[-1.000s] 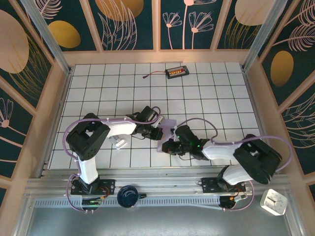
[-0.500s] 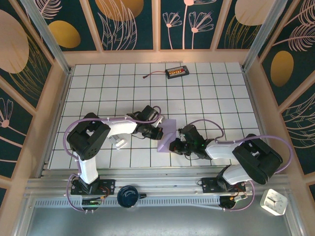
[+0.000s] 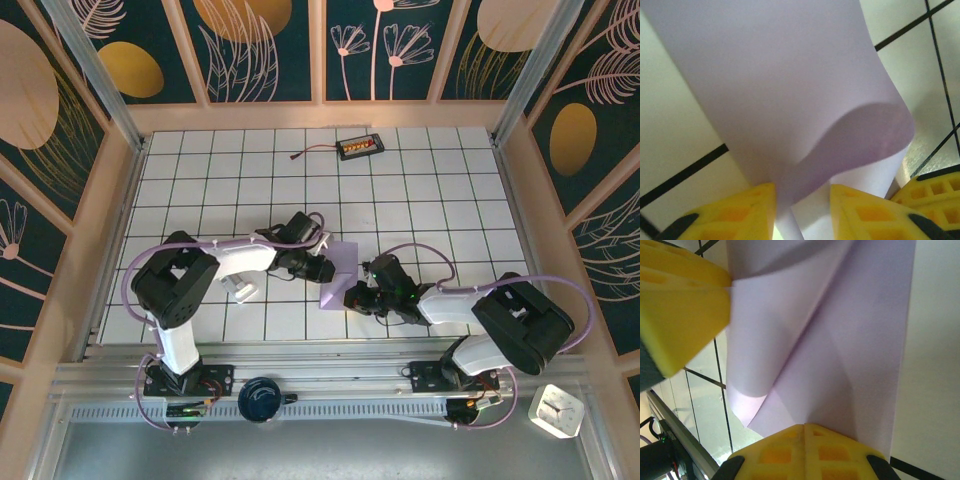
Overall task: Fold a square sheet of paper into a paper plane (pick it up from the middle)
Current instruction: Fold the triangle a second time at the center of the table.
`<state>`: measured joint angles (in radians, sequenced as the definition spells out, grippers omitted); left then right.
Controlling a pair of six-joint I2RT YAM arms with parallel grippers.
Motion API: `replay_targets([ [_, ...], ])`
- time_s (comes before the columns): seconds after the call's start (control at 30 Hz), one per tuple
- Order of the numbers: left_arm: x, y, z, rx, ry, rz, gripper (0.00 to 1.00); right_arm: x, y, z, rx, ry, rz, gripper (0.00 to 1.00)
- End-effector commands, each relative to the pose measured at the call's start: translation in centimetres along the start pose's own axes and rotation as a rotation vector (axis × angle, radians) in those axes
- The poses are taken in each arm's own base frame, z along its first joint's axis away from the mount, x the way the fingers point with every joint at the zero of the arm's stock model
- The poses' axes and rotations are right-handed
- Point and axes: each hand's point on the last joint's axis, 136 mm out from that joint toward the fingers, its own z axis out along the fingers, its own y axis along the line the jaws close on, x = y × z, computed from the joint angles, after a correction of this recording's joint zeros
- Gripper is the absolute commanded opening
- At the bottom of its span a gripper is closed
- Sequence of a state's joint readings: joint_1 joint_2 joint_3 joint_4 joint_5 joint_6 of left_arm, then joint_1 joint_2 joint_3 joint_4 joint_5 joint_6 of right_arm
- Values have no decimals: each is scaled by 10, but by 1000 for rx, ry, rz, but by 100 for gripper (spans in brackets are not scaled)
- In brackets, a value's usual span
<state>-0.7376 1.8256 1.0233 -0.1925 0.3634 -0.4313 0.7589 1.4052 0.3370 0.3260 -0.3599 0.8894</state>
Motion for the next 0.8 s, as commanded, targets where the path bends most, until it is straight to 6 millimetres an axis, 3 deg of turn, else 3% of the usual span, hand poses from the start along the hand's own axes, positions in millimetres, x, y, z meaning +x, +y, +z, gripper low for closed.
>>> replay_targets([
  [0.0,-10,1,-22,-38,-57,-12,38,21,-44,-2,145,49,47,0],
  [0.13,-9,-11,-38,12,-102,-40,43,20,-43,0,139,51,51,0],
  [0.4,24,-26,-60,125,-164,-94,45,19,-40,3,134,61,49,0],
  [0.6,54,-37,-55,163,-174,-9,44,6,-16,1,56,41,37,0],
  [0.77,60,-39,-49,156,-185,75,41,-11,9,-6,-17,-4,37,0],
])
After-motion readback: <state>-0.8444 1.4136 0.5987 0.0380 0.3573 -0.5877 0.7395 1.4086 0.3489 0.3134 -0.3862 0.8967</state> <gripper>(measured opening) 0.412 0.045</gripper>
